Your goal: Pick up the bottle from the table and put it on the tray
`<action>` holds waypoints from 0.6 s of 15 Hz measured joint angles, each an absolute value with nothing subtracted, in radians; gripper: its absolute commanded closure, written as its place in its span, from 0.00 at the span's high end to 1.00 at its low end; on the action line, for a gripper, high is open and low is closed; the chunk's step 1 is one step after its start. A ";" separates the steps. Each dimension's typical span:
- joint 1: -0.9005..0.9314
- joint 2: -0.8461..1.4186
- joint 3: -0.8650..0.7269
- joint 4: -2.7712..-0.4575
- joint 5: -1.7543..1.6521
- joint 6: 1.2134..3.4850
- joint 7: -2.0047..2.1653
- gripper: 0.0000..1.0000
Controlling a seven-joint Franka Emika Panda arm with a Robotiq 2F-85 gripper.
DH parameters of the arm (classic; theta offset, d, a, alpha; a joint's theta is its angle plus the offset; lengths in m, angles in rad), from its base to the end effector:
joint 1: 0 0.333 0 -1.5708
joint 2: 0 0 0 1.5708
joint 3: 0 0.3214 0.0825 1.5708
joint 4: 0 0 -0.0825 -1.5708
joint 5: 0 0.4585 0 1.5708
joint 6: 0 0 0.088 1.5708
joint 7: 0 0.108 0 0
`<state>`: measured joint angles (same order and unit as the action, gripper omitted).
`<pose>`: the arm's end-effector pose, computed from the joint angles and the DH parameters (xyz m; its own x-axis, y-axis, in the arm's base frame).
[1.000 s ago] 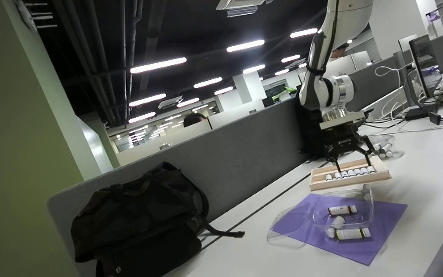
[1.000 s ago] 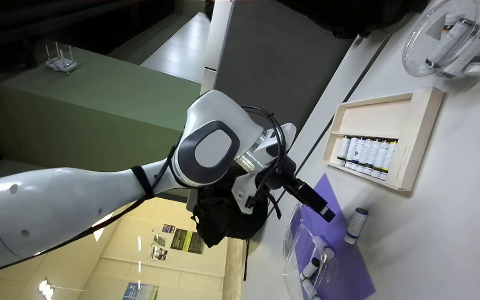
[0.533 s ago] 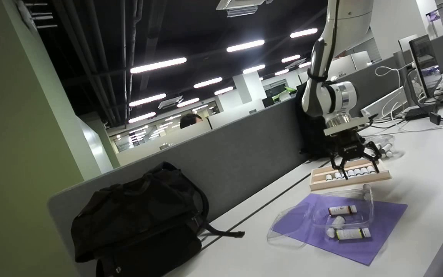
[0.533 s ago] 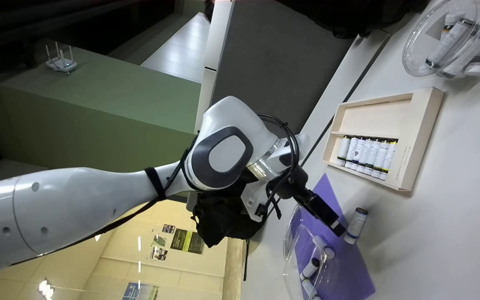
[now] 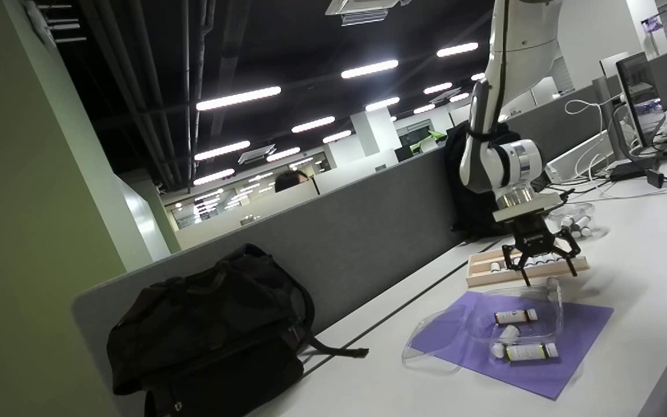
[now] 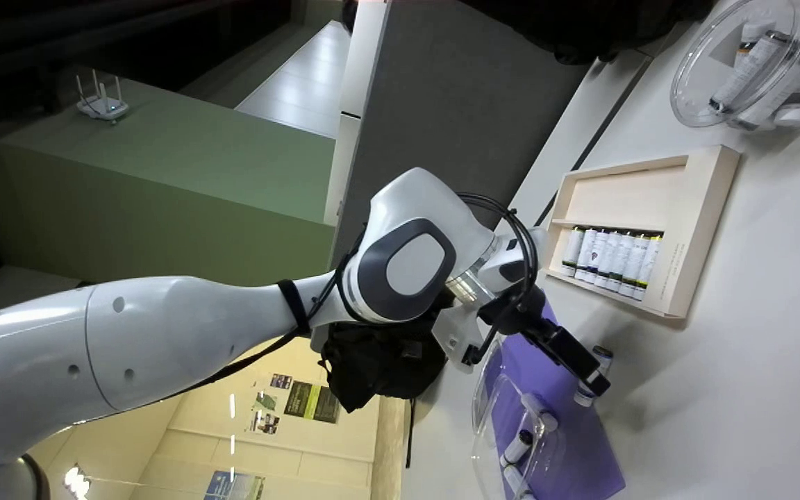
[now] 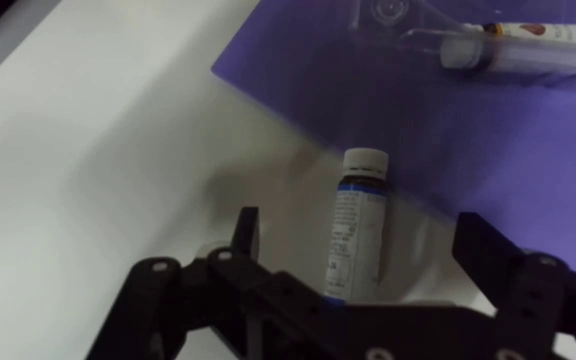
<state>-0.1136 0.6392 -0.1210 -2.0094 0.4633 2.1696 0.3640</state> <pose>0.5671 -0.1246 0.0440 0.5042 -0.7119 -0.4888 -0.8066 -0.5905 0.0279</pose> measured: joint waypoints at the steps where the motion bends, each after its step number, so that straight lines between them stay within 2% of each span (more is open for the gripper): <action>1: -0.113 0.648 -0.118 -2.005 0.466 2.192 0.364 0.82; 4: -0.113 0.669 -0.110 -1.998 0.469 2.242 0.364 0.57; 9: -0.113 0.682 -0.098 -1.978 0.470 2.262 0.364 0.23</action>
